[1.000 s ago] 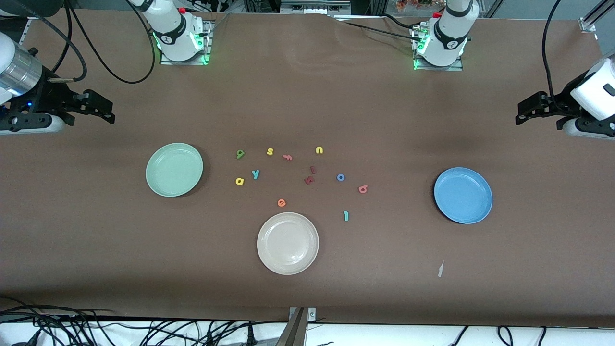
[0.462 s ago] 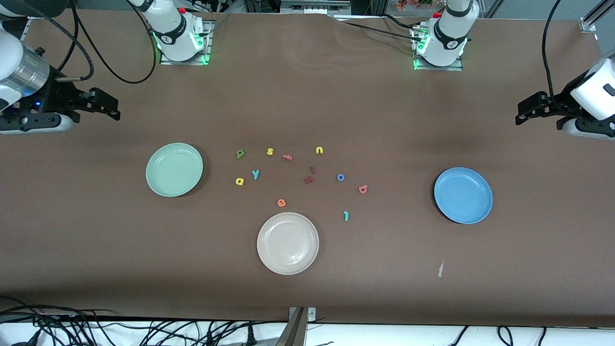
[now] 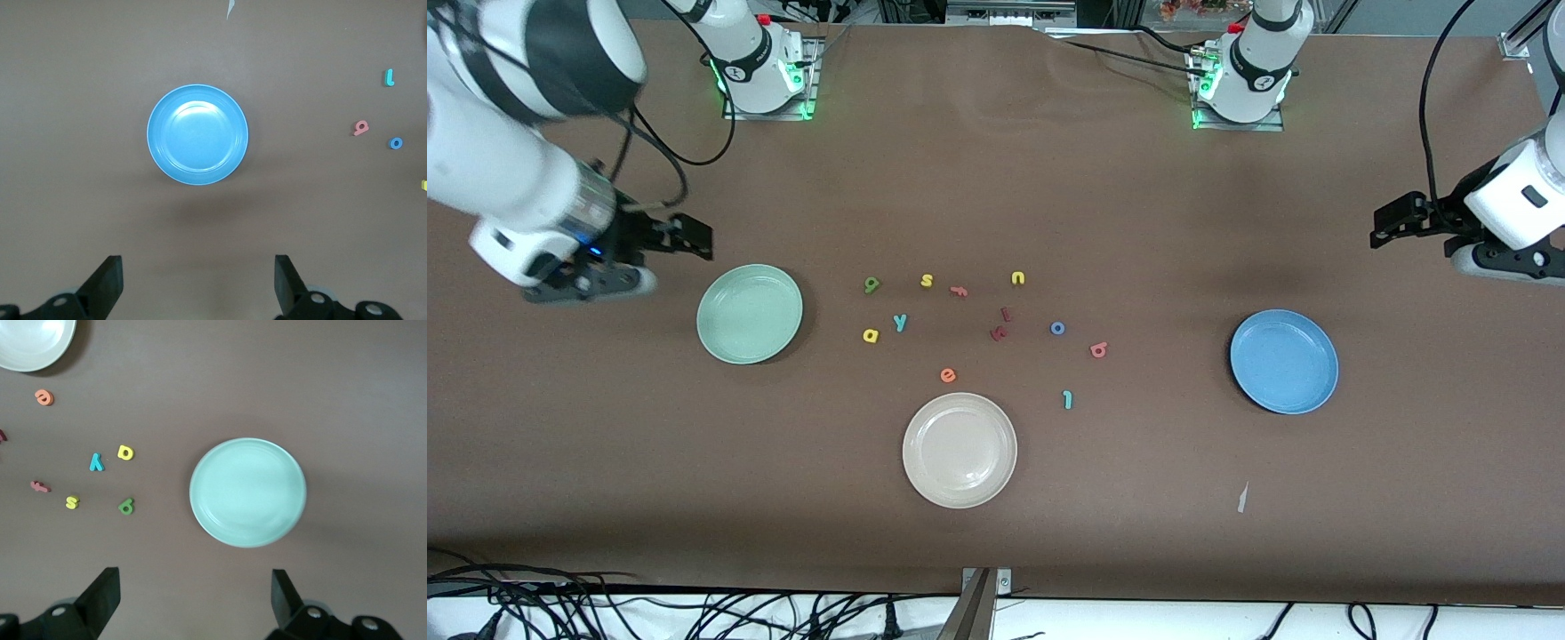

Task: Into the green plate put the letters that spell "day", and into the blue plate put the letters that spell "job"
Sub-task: 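Move the right gripper to the yellow d while the left gripper reaches letters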

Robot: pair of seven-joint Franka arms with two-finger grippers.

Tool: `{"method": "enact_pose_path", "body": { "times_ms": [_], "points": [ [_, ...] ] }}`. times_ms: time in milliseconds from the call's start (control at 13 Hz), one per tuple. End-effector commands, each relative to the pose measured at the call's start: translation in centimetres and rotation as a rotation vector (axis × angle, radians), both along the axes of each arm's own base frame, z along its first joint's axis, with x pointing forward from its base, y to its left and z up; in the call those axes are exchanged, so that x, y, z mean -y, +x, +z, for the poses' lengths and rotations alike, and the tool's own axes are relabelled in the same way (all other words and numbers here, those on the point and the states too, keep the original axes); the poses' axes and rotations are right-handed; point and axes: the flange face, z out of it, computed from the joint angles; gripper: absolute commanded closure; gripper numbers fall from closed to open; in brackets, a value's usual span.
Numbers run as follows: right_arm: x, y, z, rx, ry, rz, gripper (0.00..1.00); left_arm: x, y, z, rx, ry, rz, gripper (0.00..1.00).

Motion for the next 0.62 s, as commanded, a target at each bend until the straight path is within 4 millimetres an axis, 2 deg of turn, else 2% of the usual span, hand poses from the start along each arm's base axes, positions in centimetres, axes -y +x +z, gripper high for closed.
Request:
{"method": "enact_pose_path", "body": {
  "times_ms": [0,77,154,231,308,385,462,538],
  "points": [
    [-4.9,1.2,-4.0,0.02,-0.008,-0.036,0.0,0.9,2.5,-3.9,-0.061,-0.015,-0.005,0.0],
    [-7.9,1.2,-5.6,0.036,-0.021,-0.084,0.0,2.4,2.9,-5.1,-0.073,-0.015,-0.027,0.0],
    [-9.0,1.4,-7.8,0.031,-0.03,-0.145,0.0,3.3,3.6,-7.2,-0.098,-0.011,-0.044,0.0],
    [-9.5,1.6,-8.5,0.037,-0.034,-0.199,0.0,4.8,4.4,-8.0,-0.088,-0.016,-0.061,0.0],
    [-9.6,1.8,-9.3,0.033,-0.039,-0.236,0.0,8.1,5.2,-10.1,-0.085,-0.003,-0.105,0.0],
    [-9.8,2.4,-11.9,0.031,-0.04,-0.25,0.0,10.6,5.8,-12.1,-0.078,-0.004,-0.109,0.0],
    [-11.2,3.1,-15.2,0.061,-0.024,-0.276,0.0,12.1,6.3,-13.6,-0.065,-0.008,-0.086,0.0],
    [-11.9,3.9,-18.3,0.095,-0.006,-0.326,0.0,14.7,6.5,-15.9,-0.075,-0.019,-0.073,0.0]
  ]
}}
